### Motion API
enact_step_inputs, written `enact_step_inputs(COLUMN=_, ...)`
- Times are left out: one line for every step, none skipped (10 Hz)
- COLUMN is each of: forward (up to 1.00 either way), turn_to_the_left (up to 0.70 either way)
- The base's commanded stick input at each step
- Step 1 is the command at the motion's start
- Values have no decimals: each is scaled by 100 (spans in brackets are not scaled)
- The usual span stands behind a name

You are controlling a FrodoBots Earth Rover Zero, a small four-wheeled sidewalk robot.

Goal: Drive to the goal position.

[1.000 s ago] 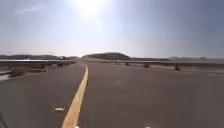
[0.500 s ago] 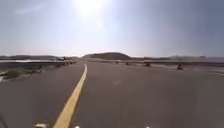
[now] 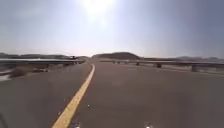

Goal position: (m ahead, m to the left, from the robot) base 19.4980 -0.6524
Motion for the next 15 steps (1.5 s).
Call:
enact_step_inputs(forward=70, turn_to_the_left=0)
enact_step_inputs(forward=70, turn_to_the_left=0)
enact_step_inputs(forward=70, turn_to_the_left=0)
enact_step_inputs(forward=70, turn_to_the_left=0)
enact_step_inputs(forward=70, turn_to_the_left=0)
enact_step_inputs(forward=70, turn_to_the_left=0)
enact_step_inputs(forward=70, turn_to_the_left=0)
enact_step_inputs(forward=70, turn_to_the_left=0)
enact_step_inputs(forward=70, turn_to_the_left=0)
enact_step_inputs(forward=70, turn_to_the_left=0)
enact_step_inputs(forward=70, turn_to_the_left=0)
enact_step_inputs(forward=70, turn_to_the_left=0)
enact_step_inputs(forward=70, turn_to_the_left=0)
enact_step_inputs(forward=70, turn_to_the_left=0)
enact_step_inputs(forward=70, turn_to_the_left=0)
